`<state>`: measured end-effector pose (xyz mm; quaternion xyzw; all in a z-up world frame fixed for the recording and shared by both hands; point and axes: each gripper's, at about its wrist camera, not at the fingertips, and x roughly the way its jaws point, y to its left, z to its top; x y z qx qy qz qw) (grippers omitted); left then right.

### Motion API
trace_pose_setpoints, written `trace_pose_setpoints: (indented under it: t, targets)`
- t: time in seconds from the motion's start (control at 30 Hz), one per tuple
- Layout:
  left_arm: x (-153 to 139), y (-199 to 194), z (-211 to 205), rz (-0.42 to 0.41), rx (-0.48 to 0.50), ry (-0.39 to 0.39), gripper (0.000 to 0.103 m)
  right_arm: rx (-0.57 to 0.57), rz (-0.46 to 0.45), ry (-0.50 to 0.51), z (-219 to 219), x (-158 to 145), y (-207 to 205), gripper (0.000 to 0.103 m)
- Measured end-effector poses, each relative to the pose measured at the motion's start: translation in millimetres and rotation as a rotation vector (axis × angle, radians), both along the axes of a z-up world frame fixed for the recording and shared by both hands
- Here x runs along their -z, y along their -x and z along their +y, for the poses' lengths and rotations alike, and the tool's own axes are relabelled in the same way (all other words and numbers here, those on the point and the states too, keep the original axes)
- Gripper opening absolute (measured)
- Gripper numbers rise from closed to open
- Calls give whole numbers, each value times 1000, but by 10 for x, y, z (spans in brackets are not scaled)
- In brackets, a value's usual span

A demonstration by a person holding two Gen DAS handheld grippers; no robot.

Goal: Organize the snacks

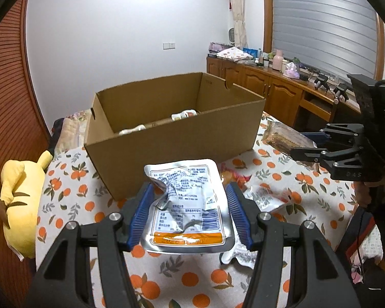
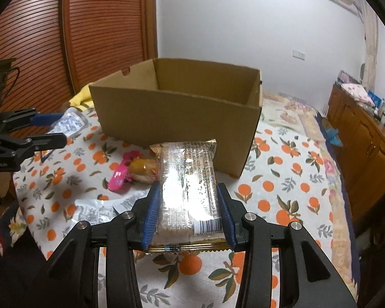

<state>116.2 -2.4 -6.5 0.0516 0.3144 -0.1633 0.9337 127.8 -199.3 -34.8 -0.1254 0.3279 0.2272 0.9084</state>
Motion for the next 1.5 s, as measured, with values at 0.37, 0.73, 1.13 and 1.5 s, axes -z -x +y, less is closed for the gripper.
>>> trace_pose_setpoints:
  t: [0.37,0.73,1.13,1.5]
  targets:
    - [-271,-180,26,-46,3,3,58,-2,-60,19,21,-321,-79,43]
    - [-410,-430,58,-64,-12,-13,58,-22,-86,26,160,-534,-315,43]
    - [-356,-843,130,-8,-12,-3,24,-48,-55,0,372,-606,-728,43]
    - [276,-573,28,117,126,24,56,-67,-24,44,539,-432,-1064,43]
